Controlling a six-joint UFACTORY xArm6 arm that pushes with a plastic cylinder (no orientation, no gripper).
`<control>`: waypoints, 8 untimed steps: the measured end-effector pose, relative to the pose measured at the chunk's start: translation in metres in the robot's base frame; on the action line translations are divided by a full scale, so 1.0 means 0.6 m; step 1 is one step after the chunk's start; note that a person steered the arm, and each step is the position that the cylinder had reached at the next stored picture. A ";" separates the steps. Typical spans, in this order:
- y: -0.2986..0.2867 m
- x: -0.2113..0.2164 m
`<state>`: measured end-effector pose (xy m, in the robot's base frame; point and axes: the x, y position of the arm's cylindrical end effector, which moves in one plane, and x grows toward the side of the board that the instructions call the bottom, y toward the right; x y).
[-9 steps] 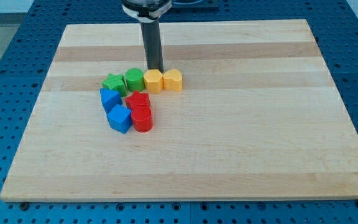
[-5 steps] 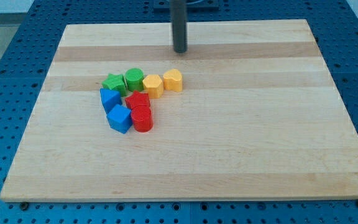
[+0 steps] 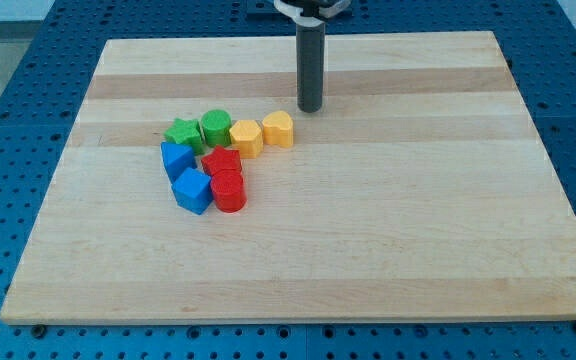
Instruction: Put the yellow heart diagonally bottom right to the yellow hexagon
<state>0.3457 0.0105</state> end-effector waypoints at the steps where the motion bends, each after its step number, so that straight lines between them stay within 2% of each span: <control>1: -0.024 0.003; 4: -0.049 0.017; 7: -0.048 0.140; 8: -0.048 0.146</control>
<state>0.4334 -0.0183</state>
